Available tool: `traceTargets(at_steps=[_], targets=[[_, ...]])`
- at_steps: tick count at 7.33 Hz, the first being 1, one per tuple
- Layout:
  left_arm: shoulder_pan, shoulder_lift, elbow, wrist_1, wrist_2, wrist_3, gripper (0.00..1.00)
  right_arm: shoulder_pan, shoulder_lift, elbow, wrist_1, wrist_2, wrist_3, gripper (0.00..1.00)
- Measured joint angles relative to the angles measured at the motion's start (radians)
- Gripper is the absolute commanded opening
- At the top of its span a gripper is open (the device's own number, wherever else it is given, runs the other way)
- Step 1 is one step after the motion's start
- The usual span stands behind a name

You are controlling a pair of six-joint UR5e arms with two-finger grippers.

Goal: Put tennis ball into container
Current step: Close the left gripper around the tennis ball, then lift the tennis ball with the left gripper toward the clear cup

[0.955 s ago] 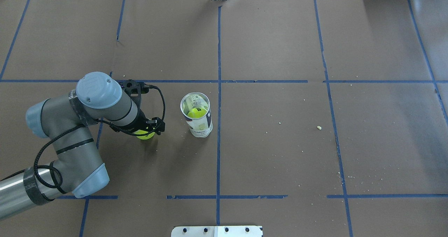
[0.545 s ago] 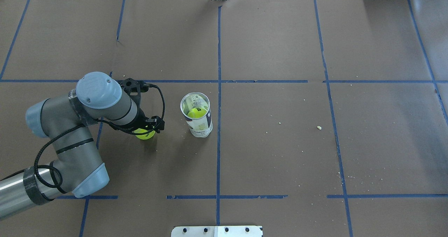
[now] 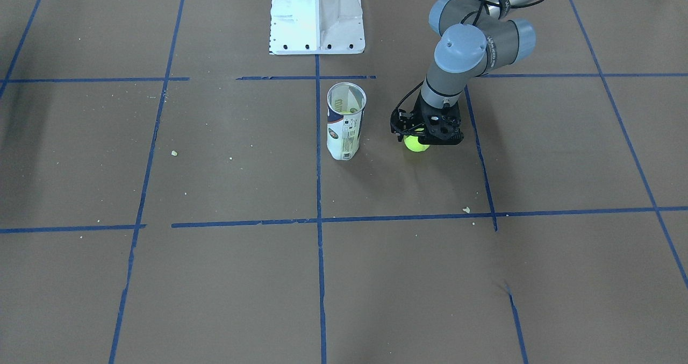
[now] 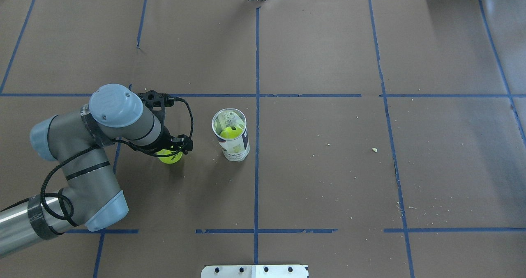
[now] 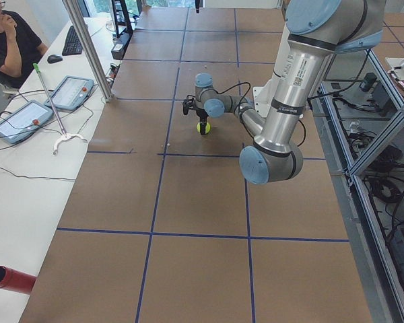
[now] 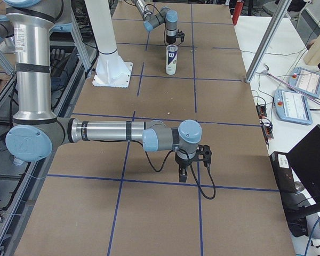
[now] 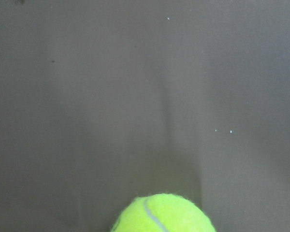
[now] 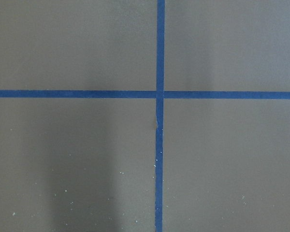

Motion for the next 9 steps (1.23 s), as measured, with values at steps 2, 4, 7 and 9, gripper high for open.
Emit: traceTargets(at_steps=[2,4,7,9], targets=[[-0.004,0.000,-0.007,0.000,0.002,0.000,0.00,0.000,0.000,0.000,0.000,0.000,0.000,1.00],[-0.033,0.000,-0.049,0.022,0.003,0.004,0.00,0.000,0.000,0.000,0.000,0.000,0.000,1.00],[-0.121,-0.069,-0.233,0.312,-0.001,0.075,0.00,-0.001,0.000,0.000,0.000,0.000,0.000,1.00],[-0.168,-0.158,-0.341,0.536,-0.009,0.089,0.00,0.000,0.000,0.000,0.000,0.000,0.000,1.00]])
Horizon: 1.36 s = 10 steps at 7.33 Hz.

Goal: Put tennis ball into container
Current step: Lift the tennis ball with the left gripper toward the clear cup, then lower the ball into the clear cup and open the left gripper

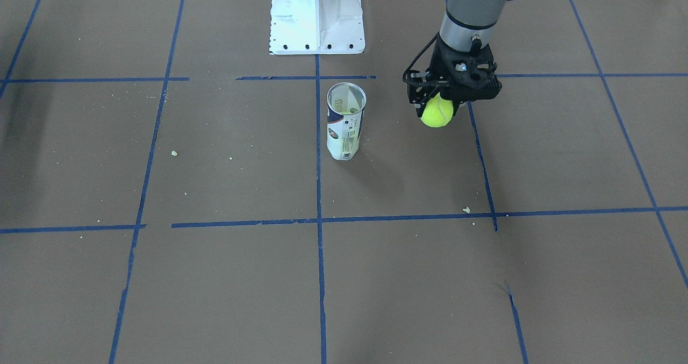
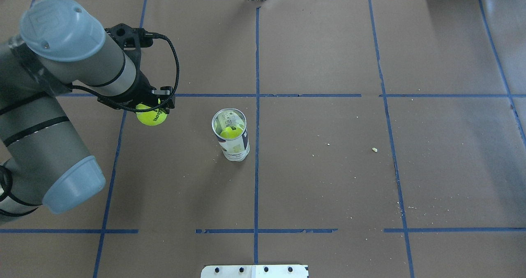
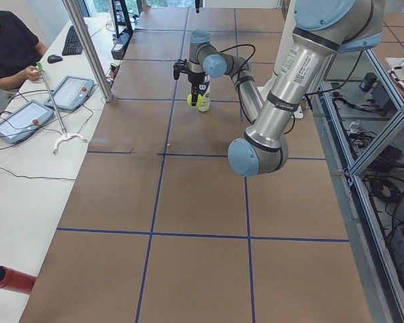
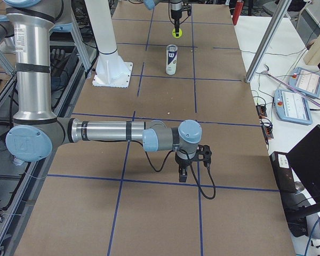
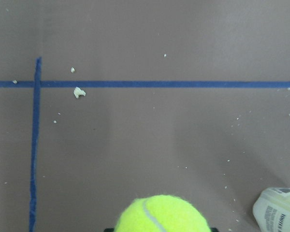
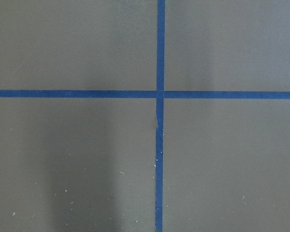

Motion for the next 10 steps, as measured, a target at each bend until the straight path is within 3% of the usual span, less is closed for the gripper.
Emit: traceTargets(at_steps=[2,4,6,10], targets=[[-0.027,-0.114,-0.037,0.173,-0.049,-0.005,0.00,0.000,0.000,0.000,0.000,0.000,0.000,1.00],[-0.023,-0.215,0.003,0.230,-0.088,-0.063,0.00,0.000,0.000,0.000,0.000,0.000,0.000,1.00],[0.030,-0.296,0.099,0.221,-0.096,-0.123,0.00,0.000,0.000,0.000,0.000,0.000,0.000,1.00],[0.089,-0.341,0.207,0.137,-0.096,-0.180,0.00,0.000,0.000,0.000,0.000,0.000,0.000,1.00]])
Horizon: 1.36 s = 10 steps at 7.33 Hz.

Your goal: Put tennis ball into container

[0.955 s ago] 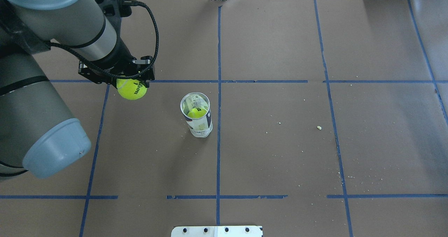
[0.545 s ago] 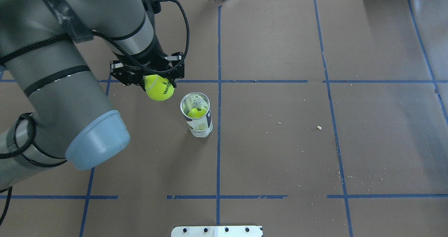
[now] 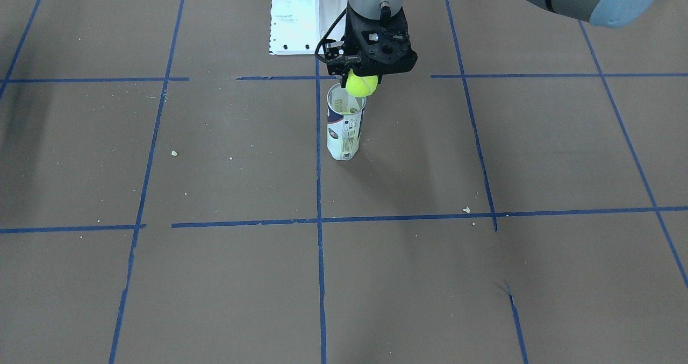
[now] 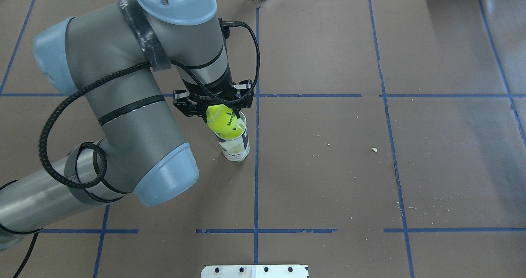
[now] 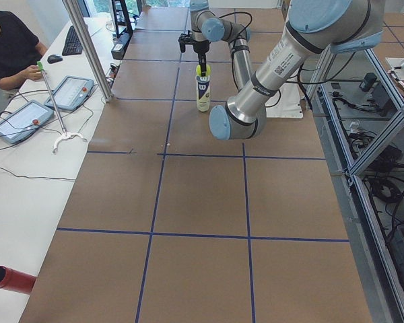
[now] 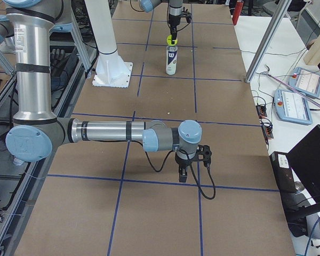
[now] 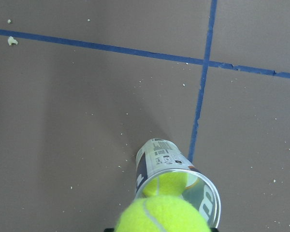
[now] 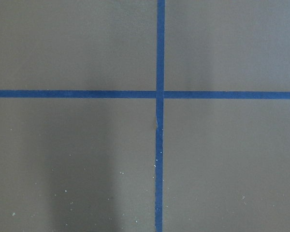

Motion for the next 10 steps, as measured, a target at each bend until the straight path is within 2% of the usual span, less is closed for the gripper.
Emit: traceTargets(at_steps=[3,4,5,10], targets=[[0.002,-0.005,0.036,-0.037,0.004,0.000,0.00,0.000,0.000,0.000,0.000,0.000,0.000,1.00],[0.002,-0.003,0.043,-0.048,0.006,0.001,0.33,0.000,0.000,0.000,0.000,0.000,0.000,1.00],[0.002,-0.001,0.045,-0.053,0.007,0.005,0.99,0.000,0.000,0.000,0.000,0.000,0.000,1.00],[0.000,0.007,0.023,-0.054,0.007,0.012,1.00,0.000,0.000,0.000,0.000,0.000,0.000,1.00]])
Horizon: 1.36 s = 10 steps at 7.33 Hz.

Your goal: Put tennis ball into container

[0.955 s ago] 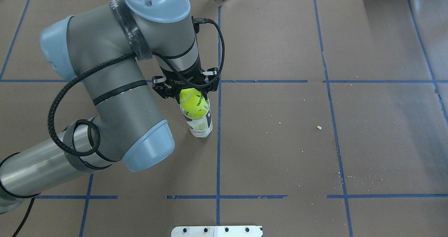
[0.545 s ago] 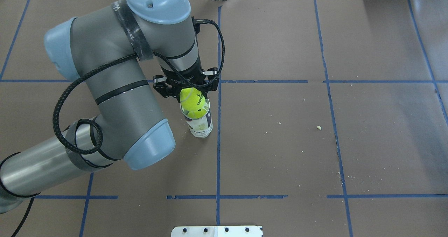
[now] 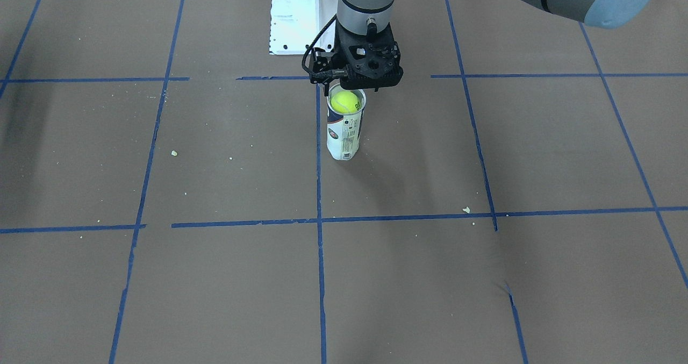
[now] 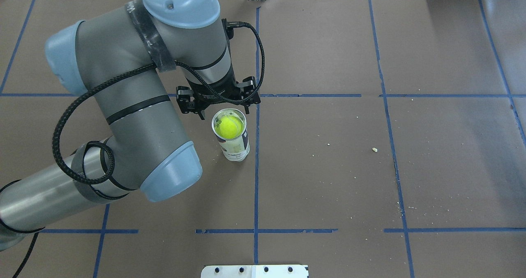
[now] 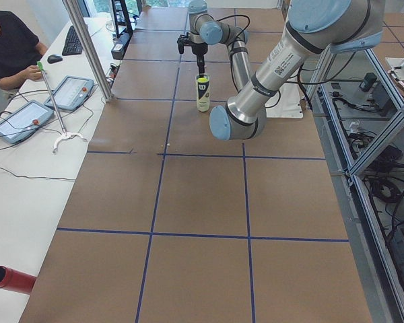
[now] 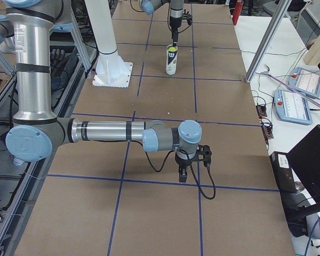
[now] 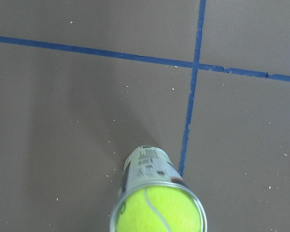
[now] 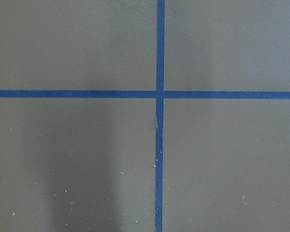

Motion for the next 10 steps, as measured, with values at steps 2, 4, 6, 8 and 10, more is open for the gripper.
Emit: traceTargets(at_steps=[2,4,6,8,10], targets=[[-0.002,0.020,-0.044,-0.003,0.003,0.008,1.00,0.000,0.000,0.000,0.000,0.000,0.000,1.00],[-0.028,0.097,-0.122,-0.023,0.004,0.129,1.00,0.000,0.000,0.000,0.000,0.000,0.000,1.00],[-0.158,0.217,-0.139,-0.114,-0.001,0.342,1.00,0.000,0.000,0.000,0.000,0.000,0.000,1.00],[-0.357,0.451,-0.135,-0.279,-0.074,0.570,1.00,0.000,0.000,0.000,0.000,0.000,0.000,1.00],[-0.548,0.635,-0.106,-0.328,-0.128,0.782,1.00,-0.001,0.000,0.000,0.000,0.000,0.000,1.00]])
